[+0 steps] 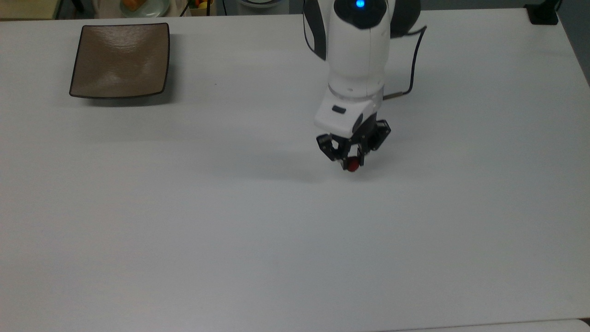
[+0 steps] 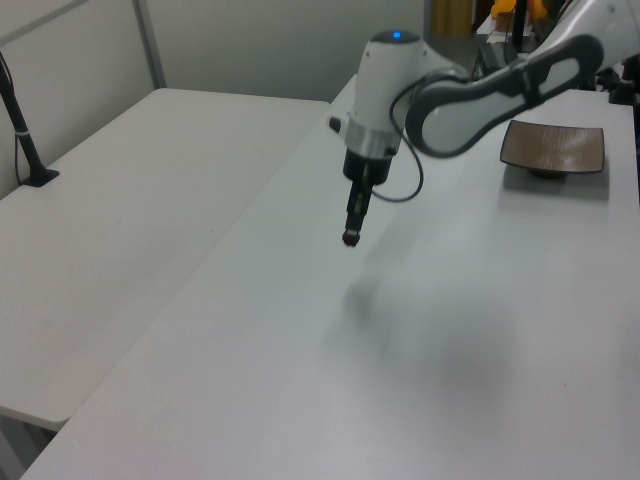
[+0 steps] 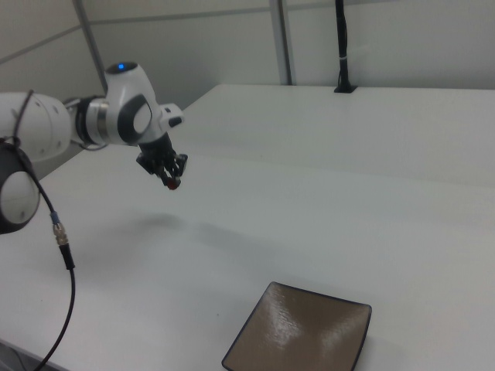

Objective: Strawberries on a ceramic plate
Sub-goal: 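Lift the strawberry and carry it over the brown square plate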

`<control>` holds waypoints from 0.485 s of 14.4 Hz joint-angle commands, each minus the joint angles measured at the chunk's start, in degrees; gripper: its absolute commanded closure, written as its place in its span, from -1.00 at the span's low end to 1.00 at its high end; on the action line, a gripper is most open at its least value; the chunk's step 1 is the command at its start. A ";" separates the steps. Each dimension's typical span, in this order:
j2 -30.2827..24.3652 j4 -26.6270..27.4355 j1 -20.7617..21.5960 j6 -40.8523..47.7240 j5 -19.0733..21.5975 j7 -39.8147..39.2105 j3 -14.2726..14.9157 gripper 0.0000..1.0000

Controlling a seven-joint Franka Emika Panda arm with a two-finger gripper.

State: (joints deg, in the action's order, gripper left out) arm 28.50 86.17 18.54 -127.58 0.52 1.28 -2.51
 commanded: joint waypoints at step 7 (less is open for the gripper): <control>-22.51 4.97 -4.30 28.93 1.24 -1.09 6.88 0.73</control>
State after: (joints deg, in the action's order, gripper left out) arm 11.48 87.32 14.16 -104.27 0.75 1.26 1.10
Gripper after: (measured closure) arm 0.687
